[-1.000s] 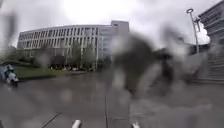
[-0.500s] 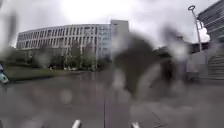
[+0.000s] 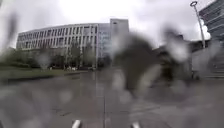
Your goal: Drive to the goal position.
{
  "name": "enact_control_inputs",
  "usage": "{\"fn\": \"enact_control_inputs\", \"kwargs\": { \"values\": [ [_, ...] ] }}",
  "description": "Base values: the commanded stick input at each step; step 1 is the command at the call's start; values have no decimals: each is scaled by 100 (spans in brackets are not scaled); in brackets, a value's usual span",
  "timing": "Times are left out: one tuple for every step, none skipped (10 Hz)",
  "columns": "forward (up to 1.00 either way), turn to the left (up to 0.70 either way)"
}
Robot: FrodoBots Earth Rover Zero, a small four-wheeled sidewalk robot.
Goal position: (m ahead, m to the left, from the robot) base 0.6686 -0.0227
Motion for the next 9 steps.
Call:
{"fn": "enact_control_inputs", "kwargs": {
  "values": [
    [70,0],
    [70,0],
    [70,0],
    [70,0],
    [70,0],
    [70,0],
    [70,0],
    [70,0],
    [70,0]
  ]
}}
